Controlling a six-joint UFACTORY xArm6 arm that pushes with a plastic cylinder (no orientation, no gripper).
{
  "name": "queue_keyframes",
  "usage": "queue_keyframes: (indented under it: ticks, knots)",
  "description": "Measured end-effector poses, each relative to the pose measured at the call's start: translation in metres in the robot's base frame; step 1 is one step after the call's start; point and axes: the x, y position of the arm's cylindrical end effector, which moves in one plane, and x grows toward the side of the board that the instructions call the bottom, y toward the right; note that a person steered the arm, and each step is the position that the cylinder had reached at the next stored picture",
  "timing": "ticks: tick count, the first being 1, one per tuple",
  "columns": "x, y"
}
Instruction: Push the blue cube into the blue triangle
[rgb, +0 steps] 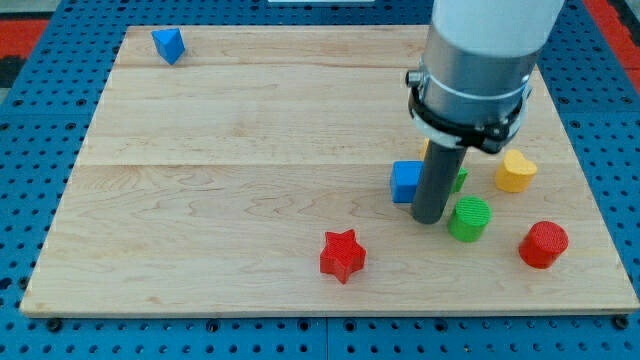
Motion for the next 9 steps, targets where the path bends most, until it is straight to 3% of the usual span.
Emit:
queue_keyframes:
  ticks: [3, 4, 6, 7, 8, 9]
  knots:
    - [-0.145, -0.020]
    - [-0.168, -0.056]
    - [-0.141, -0.003]
    - [-0.094, -0.004]
    - [-0.089, -0.054]
    - [-0.127, -0.135]
